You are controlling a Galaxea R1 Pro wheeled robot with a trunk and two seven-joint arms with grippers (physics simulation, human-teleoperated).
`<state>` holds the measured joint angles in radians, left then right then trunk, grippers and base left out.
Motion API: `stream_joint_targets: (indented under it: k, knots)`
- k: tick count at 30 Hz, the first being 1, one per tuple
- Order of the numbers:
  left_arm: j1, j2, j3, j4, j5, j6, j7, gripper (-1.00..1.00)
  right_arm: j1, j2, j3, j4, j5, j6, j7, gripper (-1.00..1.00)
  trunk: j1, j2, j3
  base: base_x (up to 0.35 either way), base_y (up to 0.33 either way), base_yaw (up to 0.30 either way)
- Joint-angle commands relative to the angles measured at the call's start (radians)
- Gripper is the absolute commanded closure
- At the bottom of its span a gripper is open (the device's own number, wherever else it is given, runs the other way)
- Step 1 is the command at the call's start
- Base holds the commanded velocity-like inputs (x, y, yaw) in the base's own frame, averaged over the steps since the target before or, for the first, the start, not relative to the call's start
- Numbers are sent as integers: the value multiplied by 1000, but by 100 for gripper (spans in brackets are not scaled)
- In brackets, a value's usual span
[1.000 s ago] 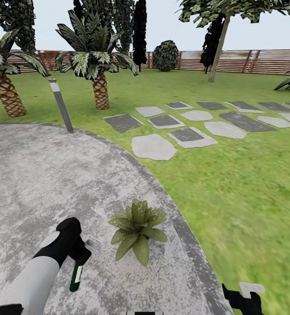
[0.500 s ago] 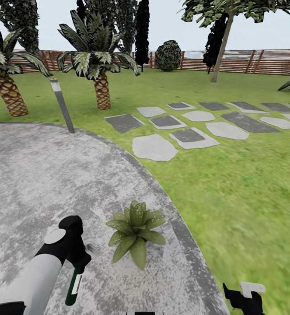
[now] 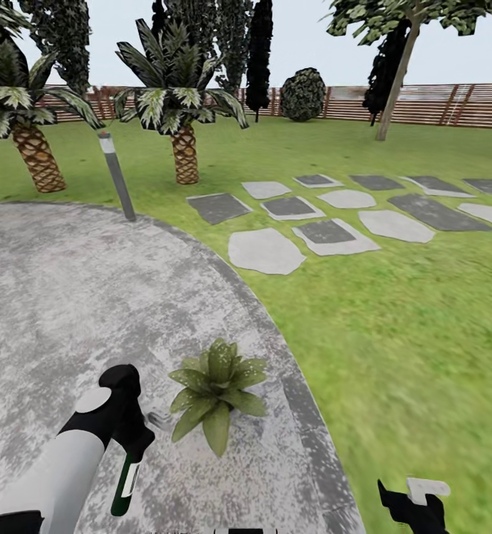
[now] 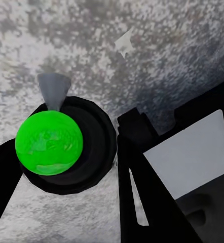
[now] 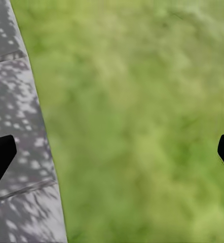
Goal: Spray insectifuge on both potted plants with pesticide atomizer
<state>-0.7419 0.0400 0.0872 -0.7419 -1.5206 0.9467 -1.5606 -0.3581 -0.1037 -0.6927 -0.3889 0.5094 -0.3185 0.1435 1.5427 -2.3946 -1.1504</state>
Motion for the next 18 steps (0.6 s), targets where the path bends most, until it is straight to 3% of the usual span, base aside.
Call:
stream_joint_targets:
  k: [1,9,14,18]
  knots:
    - [-1,-1,2,-1,-10,10,-10,100,-1,1,-8,1,4,-5,8,-100,0,0,-1,-9,-266,275]
    - [-6,-1,3,-2,-10,10,-10,100,-1,1,-8,2,4,-5,8,-100,0,0,-1,-52,-237,258]
    - [-9,-1,3,-3,-10,10,-10,100,-1,1,-8,2,5,-5,8,-100,0,0,-1,-67,-155,52]
    - [-11,0,3,-4,-10,9,-10,100,-1,1,-8,2,4,-5,8,-100,0,0,-1,170,-67,5]
